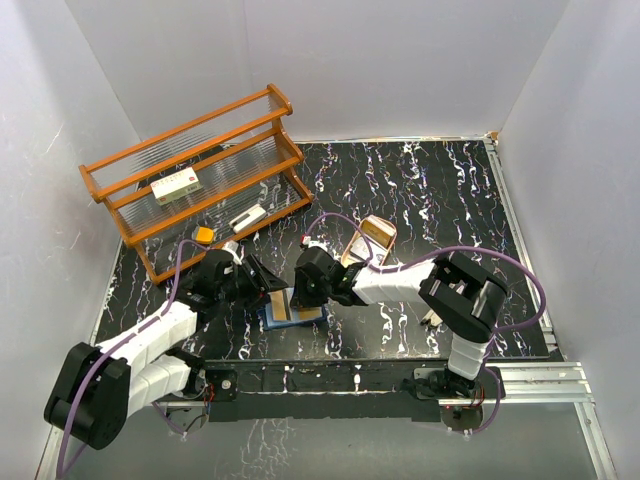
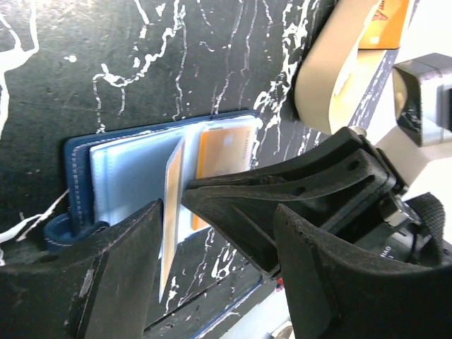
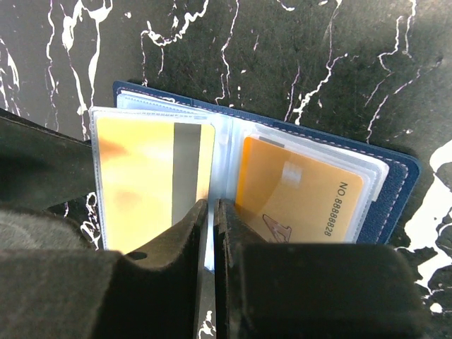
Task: Put the credit cards into the card holder
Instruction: Turn over the card slot in the card holder.
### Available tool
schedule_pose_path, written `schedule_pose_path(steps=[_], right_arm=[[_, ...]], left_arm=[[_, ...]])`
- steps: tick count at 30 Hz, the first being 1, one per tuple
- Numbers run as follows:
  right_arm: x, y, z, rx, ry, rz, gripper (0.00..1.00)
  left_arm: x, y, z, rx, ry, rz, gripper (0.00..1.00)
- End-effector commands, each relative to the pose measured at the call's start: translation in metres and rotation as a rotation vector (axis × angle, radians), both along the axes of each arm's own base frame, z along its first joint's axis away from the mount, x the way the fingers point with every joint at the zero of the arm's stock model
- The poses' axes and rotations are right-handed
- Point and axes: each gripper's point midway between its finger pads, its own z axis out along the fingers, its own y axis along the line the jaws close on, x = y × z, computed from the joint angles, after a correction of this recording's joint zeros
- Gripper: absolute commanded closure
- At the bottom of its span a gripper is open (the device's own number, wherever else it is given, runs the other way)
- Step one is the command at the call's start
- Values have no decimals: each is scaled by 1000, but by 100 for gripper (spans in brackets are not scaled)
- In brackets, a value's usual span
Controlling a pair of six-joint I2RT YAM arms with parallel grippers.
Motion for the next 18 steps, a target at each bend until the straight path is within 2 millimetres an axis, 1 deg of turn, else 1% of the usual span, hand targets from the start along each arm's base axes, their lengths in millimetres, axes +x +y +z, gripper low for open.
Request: schedule_pose_path(steps=[1,7,10,14,16,18], right_arm=[[-9,-19,-28,-77,24,-11,91],[-8,-10,-15,-10,12,-20,88],[-8,-9,-10,10,8,-21,86],[-6,-14,-7,-5,-13,-27,83],[-3,-15,4,6,-34,-38,82],[-1,-18,9,0,-68,-18,80]], left_arm=[[2,-13,20,-93,-27,-33,39],[3,-22,30,-161,-38,-52,39],[5,-26,36,-191,-45,-60,39],[6,-28,38,-198,-47,-64,39],[6,-28,38,-198,-47,-64,39],[5,-28,37,-200,-43,-66,39]])
